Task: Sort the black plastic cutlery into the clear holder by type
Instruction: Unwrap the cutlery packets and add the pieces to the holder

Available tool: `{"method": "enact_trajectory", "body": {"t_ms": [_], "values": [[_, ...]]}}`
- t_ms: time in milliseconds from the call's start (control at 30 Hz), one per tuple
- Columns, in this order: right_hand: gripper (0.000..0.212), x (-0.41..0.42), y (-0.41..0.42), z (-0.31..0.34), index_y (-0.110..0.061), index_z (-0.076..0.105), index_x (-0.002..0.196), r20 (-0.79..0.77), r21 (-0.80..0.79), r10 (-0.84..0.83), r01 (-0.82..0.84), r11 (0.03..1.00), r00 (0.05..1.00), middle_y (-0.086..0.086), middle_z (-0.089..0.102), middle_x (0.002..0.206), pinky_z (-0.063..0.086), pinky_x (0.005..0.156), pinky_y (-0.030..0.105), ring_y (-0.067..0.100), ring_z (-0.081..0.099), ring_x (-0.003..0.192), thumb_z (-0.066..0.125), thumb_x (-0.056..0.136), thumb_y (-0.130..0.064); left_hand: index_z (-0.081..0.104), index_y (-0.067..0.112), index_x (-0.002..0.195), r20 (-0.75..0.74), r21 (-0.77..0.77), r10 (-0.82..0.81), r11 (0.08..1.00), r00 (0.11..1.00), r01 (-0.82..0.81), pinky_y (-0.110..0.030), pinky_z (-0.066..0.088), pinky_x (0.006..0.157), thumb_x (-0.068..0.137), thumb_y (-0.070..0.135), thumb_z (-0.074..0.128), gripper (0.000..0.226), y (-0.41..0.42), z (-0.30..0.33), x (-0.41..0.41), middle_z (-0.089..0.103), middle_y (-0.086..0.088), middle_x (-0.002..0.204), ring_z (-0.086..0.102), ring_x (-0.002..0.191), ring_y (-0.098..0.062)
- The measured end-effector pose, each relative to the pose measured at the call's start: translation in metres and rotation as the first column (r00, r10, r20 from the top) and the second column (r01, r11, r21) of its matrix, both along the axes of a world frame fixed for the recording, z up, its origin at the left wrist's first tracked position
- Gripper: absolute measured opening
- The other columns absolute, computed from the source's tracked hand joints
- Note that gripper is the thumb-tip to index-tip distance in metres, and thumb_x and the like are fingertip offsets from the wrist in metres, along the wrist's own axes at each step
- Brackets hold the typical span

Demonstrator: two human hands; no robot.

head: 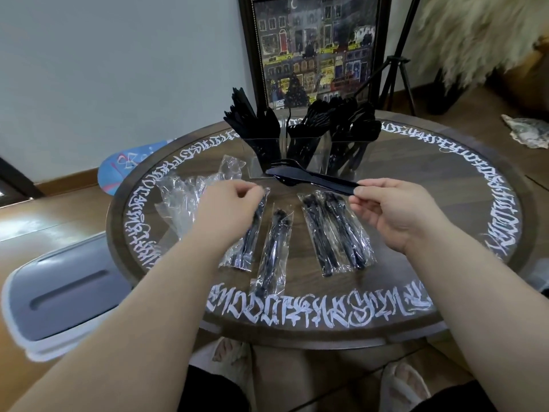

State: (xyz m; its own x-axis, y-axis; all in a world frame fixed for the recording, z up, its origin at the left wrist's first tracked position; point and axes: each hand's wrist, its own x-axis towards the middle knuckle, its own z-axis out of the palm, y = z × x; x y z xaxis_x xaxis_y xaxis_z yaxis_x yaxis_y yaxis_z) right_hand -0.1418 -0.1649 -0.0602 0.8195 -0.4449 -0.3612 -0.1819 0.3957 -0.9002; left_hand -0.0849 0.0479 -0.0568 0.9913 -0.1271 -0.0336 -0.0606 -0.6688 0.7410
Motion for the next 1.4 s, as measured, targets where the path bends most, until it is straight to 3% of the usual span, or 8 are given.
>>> {"method": "enact_trajectory", "body": {"t_ms": [67, 167, 400, 567, 733, 867, 1133, 1400], "values": [[0.011, -0.001, 0.003, 0.000, -0.001, 0.060, 0.083, 0.002, 0.030, 0.016, -0.016, 0.999, 1.000, 0.013, 0.060, 0.070, 0.055, 0.053, 0.019, 0.012, 0.062, 0.052, 0.059, 0.085, 0.010, 0.061, 0.017, 0.079, -0.161, -0.206, -0.030, 0.979, 0.987, -0.004, -0.028, 0.047, 0.069, 0.092, 0.036, 0.053, 0.025, -0.020, -0.005, -0.001, 0.060, 0.003, 0.070, 0.056, 0.064, -0.014], [0.011, -0.002, 0.005, -0.001, 0.000, 0.058, 0.084, -0.001, 0.045, 0.089, -0.089, 0.995, 0.996, 0.014, 0.060, 0.069, 0.057, 0.054, 0.021, 0.013, 0.063, 0.052, 0.058, 0.085, 0.011, 0.060, 0.015, 0.111, -0.370, -0.530, -0.082, 0.836, 0.925, -0.138, -0.038, 0.051, 0.091, 0.095, 0.033, 0.055, 0.025, -0.047, -0.006, 0.000, 0.069, -0.003, 0.108, 0.065, 0.097, -0.013], [0.019, -0.006, 0.006, -0.008, -0.006, 0.052, 0.078, -0.162, -0.292, 0.356, -0.389, 0.874, 0.920, 0.019, 0.064, 0.080, 0.059, 0.058, 0.026, 0.025, 0.069, 0.069, 0.060, 0.084, 0.011, 0.056, 0.010, 0.095, -0.339, -0.745, -0.075, 0.630, 0.938, -0.219, -0.032, 0.058, 0.071, 0.095, 0.012, 0.054, 0.002, -0.077, -0.002, 0.003, 0.066, -0.005, 0.091, 0.070, 0.082, -0.015], [0.013, -0.006, -0.002, -0.009, -0.017, 0.064, 0.078, -0.298, -0.655, 0.379, -0.476, 0.587, 0.876, 0.003, 0.068, 0.078, 0.053, 0.074, 0.034, 0.017, 0.065, 0.072, 0.074, 0.076, -0.008, 0.060, 0.011, 0.087, -0.178, -0.695, -0.167, 0.719, 0.970, -0.004, -0.037, 0.059, 0.074, 0.094, 0.005, 0.054, 0.011, -0.083, -0.003, -0.002, 0.064, -0.003, 0.077, 0.070, 0.077, -0.018], [0.019, 0.001, -0.008, 0.008, -0.031, 0.069, 0.086, 0.041, -0.622, 0.305, -0.214, 0.753, 0.952, -0.012, 0.067, 0.070, 0.049, 0.065, 0.027, 0.008, 0.058, 0.065, 0.065, 0.084, -0.012, 0.069, 0.027, 0.095, -0.034, -0.492, -0.332, 0.827, 0.943, 0.273, -0.042, 0.055, 0.081, 0.093, 0.008, 0.055, 0.024, -0.085, -0.007, -0.007, 0.074, -0.005, 0.091, 0.069, 0.086, -0.020], [0.021, 0.003, -0.008, 0.007, -0.025, 0.069, 0.072, 0.098, -0.672, 0.271, -0.137, 0.728, 0.958, -0.014, 0.059, 0.056, 0.047, 0.065, 0.035, 0.009, 0.051, 0.059, 0.061, 0.084, -0.010, 0.069, 0.028, 0.092, 0.028, -0.352, -0.383, 0.861, 0.923, 0.368, -0.049, 0.054, 0.086, 0.092, 0.008, 0.054, 0.024, -0.088, -0.008, -0.011, 0.072, -0.010, 0.091, 0.068, 0.090, -0.030], [0.027, 0.003, -0.009, 0.007, -0.034, 0.066, 0.070, 0.169, -0.739, 0.192, -0.004, 0.674, 0.967, -0.009, 0.063, 0.058, 0.055, 0.073, 0.042, 0.016, 0.062, 0.064, 0.062, 0.087, -0.013, 0.060, 0.030, 0.093, 0.058, -0.372, -0.316, 0.873, 0.947, 0.314, -0.026, 0.048, 0.075, 0.096, 0.010, 0.050, 0.022, -0.089, -0.008, -0.012, 0.066, 0.018, 0.071, 0.062, 0.071, 0.000], [0.021, 0.007, -0.013, 0.008, -0.033, 0.071, 0.090, 0.271, -0.780, 0.112, 0.150, 0.607, 0.956, -0.015, 0.065, 0.072, 0.055, 0.077, 0.045, 0.018, 0.066, 0.074, 0.059, 0.089, -0.016, 0.067, 0.036, 0.086, 0.247, -0.280, 0.006, 0.958, 0.969, 0.065, -0.029, 0.038, 0.058, 0.095, 0.024, 0.053, 0.020, -0.063, 0.014, -0.007, 0.059, 0.001, 0.072, 0.042, 0.054, -0.007]]}}
